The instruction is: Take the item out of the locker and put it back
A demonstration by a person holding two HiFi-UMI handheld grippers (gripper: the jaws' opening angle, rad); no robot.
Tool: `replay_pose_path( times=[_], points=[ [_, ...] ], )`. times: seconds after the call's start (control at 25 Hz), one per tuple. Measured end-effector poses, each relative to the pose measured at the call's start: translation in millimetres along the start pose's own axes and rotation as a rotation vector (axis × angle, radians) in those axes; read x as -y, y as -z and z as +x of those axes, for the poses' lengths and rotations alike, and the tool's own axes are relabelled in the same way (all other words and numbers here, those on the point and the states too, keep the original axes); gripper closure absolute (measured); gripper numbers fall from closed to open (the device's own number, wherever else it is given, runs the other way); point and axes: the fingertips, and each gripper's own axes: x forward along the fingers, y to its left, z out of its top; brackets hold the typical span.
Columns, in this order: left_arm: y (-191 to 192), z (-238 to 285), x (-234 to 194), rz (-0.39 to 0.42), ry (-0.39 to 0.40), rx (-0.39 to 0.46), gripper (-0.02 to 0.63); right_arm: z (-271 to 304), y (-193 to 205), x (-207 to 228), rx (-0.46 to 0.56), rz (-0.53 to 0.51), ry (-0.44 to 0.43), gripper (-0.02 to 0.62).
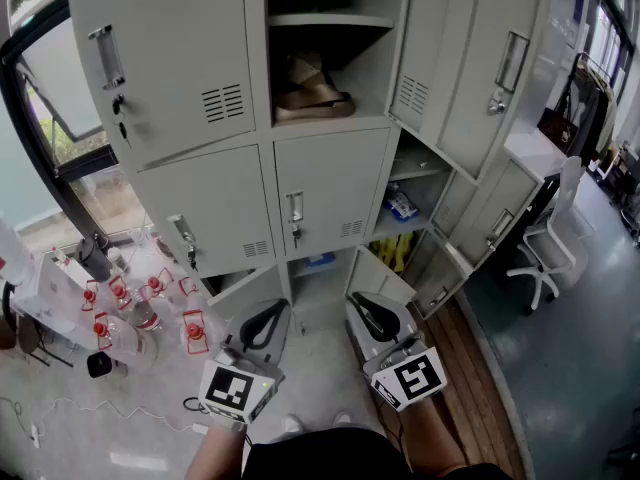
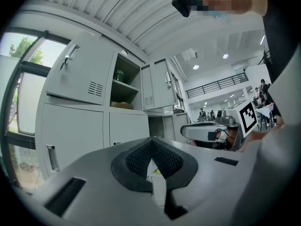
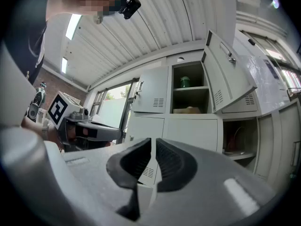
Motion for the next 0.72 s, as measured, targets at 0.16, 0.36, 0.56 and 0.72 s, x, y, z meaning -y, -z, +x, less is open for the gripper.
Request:
replay_pose_path(
  times=[0.16,0.36,0.56,0.72],
  points=[
    [0.1,9.6,2.3,0.008,-0.003,0.0,0.595,0.0,1.2,7.7,0.007,0.005,-0.008,0.569],
    [3.4,17.6,4.7,0.069,-0.012,0.005,0.595,-2.3,2.6,16.5,0.017,0.015,-0.024,0.569],
    [-6.2,27.0,13.2,0.059,-0.047,0.009,0.595,-5.7,-1.1,30.5,0.035,0.033,-0.044,0.569],
    [-12.0,35.9,23.0,0.056,-0.081,-0.002,0.595,-10.8,-2.9,43.7,0.049,0.045,-0.057,0.569]
  ],
)
